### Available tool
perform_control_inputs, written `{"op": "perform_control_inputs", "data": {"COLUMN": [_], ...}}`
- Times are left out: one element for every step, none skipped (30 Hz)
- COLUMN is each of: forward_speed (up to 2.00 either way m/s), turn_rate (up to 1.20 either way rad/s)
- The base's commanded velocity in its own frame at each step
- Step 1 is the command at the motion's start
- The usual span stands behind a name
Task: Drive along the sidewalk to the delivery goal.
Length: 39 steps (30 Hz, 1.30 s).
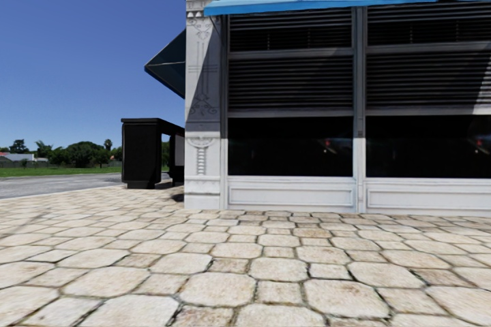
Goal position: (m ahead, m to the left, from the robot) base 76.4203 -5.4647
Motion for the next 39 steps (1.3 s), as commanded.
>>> {"op": "perform_control_inputs", "data": {"forward_speed": [2.0,2.0,2.0,2.0,2.0,2.0,2.0,2.0,2.0,2.0,2.0,2.0,2.0,2.0,2.0,2.0,2.0,2.0,2.0,2.0,2.0,2.0,2.0,2.0,2.0,2.0,2.0,2.0,2.0,2.0,2.0,2.0,2.0,2.0,2.0,2.0,2.0,2.0,2.0], "turn_rate": [1.2,1.2,1.2,1.2,1.2,1.2,1.2,1.2,1.2,1.2,1.2,1.2,1.2,1.2,1.2,1.2,1.2,1.2,1.2,1.2,1.2,0.77,0.28,0.08,0.01,0.0,0.0,0.0,0.0,0.0,0.0,0.0,0.0,0.0,0.0,0.0,0.0,0.0,-0.25]}}
